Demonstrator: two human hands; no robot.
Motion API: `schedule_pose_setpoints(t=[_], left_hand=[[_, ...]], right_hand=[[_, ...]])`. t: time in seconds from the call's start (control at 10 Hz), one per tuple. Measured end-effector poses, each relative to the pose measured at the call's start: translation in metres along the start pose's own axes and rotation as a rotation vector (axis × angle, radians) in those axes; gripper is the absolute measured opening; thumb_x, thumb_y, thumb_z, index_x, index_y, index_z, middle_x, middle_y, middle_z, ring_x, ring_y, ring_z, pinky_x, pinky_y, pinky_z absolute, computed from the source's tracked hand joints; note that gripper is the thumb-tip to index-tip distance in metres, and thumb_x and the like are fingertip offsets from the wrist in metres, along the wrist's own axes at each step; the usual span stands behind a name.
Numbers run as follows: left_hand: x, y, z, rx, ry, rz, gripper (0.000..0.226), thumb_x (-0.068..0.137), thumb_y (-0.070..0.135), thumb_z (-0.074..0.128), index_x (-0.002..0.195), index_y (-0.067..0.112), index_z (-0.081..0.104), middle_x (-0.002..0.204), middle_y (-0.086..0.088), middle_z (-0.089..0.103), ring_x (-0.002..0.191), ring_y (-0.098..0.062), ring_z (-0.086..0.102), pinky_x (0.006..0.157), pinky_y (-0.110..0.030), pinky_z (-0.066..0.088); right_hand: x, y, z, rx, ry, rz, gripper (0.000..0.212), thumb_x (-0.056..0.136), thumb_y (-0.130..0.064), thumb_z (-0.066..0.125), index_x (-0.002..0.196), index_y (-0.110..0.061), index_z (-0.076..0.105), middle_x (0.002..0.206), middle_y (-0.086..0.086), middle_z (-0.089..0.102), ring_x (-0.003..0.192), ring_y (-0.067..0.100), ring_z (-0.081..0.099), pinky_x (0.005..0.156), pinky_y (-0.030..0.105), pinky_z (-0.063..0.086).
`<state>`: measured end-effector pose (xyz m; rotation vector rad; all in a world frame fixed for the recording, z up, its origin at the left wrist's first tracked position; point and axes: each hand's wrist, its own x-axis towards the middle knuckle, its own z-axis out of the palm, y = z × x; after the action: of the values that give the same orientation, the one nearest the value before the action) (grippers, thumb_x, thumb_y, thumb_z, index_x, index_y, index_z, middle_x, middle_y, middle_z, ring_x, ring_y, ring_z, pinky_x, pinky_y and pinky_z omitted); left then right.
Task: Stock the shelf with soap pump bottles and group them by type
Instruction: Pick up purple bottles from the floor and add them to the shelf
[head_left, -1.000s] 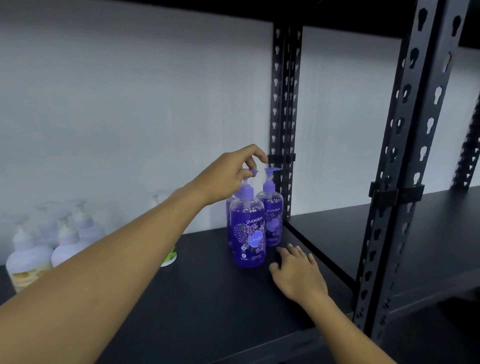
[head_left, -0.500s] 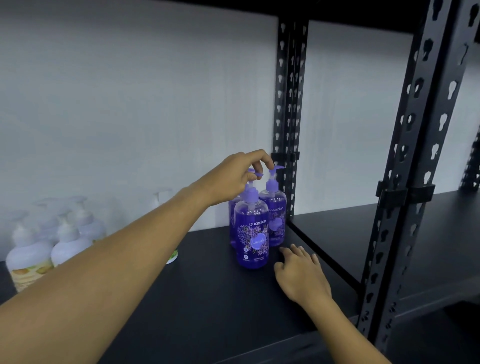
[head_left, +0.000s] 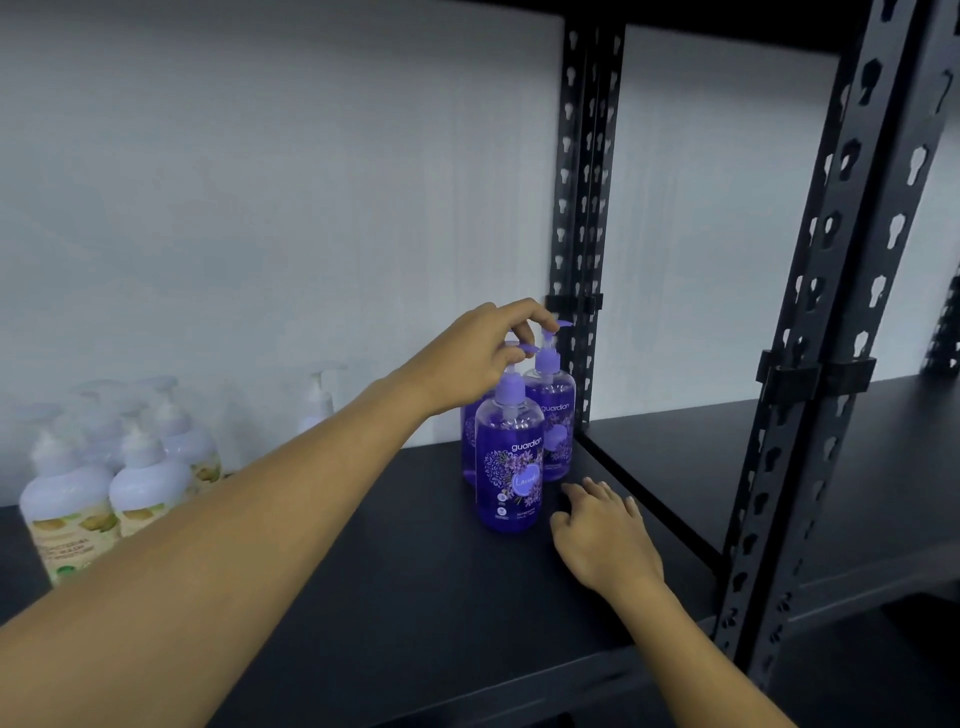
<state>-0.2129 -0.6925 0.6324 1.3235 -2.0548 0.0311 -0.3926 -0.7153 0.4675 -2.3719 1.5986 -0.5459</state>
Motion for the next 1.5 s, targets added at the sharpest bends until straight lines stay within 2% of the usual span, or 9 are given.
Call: schedule_pose_setpoints(t=[0.2,0.3,0.4,0.5,0.7,0.9,1.0,1.2,1.5], left_hand=[[-0.028,0.001,0.004,0.001,0.144,-0.072,0.046,0.100,0.013,0.052,0.138,0.037,0.046,0.126,0.011,0.059,0.109,-0.002,0.050,0.092,-0.017,0.040],[-0.070,0.000,0.014,0.000,0.275,-0.177,0.042,0.100,0.021,0.050,0.140,0.032,0.045,0.135,0.010,0.052,0.118,-0.006,0.047,0.098,-0.023,0.040],[-0.123,-0.012,0.027,0.026,0.222,-0.370,0.038,0.100,0.028,0.048,0.138,0.031,0.046,0.136,0.005,0.051,0.124,-0.013,0.048,0.102,-0.033,0.042],[-0.164,-0.022,0.034,0.091,0.067,-0.470,0.040,0.099,0.038,0.047,0.138,0.029,0.047,0.138,0.003,0.051,0.129,-0.015,0.045,0.108,-0.033,0.038],[-0.202,-0.022,0.046,0.239,-0.118,-0.639,0.056,0.100,0.050,0.040,0.151,0.032,0.031,0.158,0.003,0.029,0.145,-0.017,0.024,0.116,-0.040,0.027],[-0.207,-0.021,0.051,0.307,-0.181,-0.675,0.059,0.099,0.054,0.036,0.154,0.033,0.026,0.163,0.000,0.020,0.150,-0.021,0.014,0.121,-0.039,0.015],[-0.208,-0.021,0.051,0.313,-0.195,-0.675,0.058,0.099,0.053,0.035,0.153,0.033,0.028,0.163,-0.001,0.020,0.150,-0.021,0.014,0.121,-0.038,0.014],[-0.208,-0.021,0.051,0.317,-0.209,-0.673,0.057,0.100,0.053,0.035,0.153,0.033,0.028,0.162,-0.001,0.021,0.150,-0.021,0.014,0.122,-0.039,0.013],[-0.209,-0.020,0.050,0.313,-0.210,-0.677,0.057,0.100,0.052,0.035,0.153,0.033,0.029,0.162,-0.001,0.021,0.150,-0.021,0.014,0.122,-0.038,0.013]], right_hand=[[-0.002,-0.002,-0.002,0.037,0.048,0.000,0.047,0.096,-0.027,0.041,0.141,-0.014,0.049,0.145,0.006,0.049,0.140,0.025,0.037,0.120,0.045,0.022],[-0.008,-0.006,-0.009,0.152,0.133,0.000,0.041,0.092,-0.025,0.047,0.131,-0.017,0.054,0.128,0.006,0.058,0.122,0.028,0.052,0.103,0.042,0.042],[-0.013,-0.007,-0.011,0.393,0.258,-0.032,0.042,0.090,-0.027,0.055,0.132,-0.022,0.055,0.127,0.000,0.060,0.117,0.021,0.057,0.091,0.036,0.049],[-0.016,-0.015,-0.008,0.648,0.276,-0.086,0.055,0.088,-0.038,0.068,0.138,-0.029,0.048,0.133,-0.010,0.058,0.122,0.008,0.055,0.102,0.033,0.048],[-0.009,-0.043,0.002,0.737,0.220,-0.095,0.115,0.064,-0.051,0.086,0.154,-0.034,0.016,0.149,-0.008,0.044,0.131,0.009,0.050,0.107,0.034,0.047],[-0.007,-0.047,0.011,0.707,0.218,-0.082,0.108,0.074,-0.022,0.086,0.156,-0.027,0.015,0.144,-0.003,0.050,0.129,0.014,0.052,0.101,0.026,0.046],[-0.009,-0.047,0.013,0.699,0.246,-0.080,0.104,0.075,-0.020,0.085,0.155,-0.023,0.019,0.142,-0.002,0.051,0.128,0.014,0.052,0.099,0.024,0.045],[-0.007,-0.046,0.016,0.669,0.294,-0.075,0.103,0.071,-0.026,0.087,0.151,-0.028,0.022,0.140,-0.001,0.051,0.125,0.015,0.054,0.101,0.038,0.052],[-0.005,-0.047,0.017,0.644,0.309,-0.070,0.102,0.072,-0.028,0.087,0.151,-0.028,0.022,0.142,0.000,0.050,0.126,0.016,0.053,0.101,0.039,0.052]])
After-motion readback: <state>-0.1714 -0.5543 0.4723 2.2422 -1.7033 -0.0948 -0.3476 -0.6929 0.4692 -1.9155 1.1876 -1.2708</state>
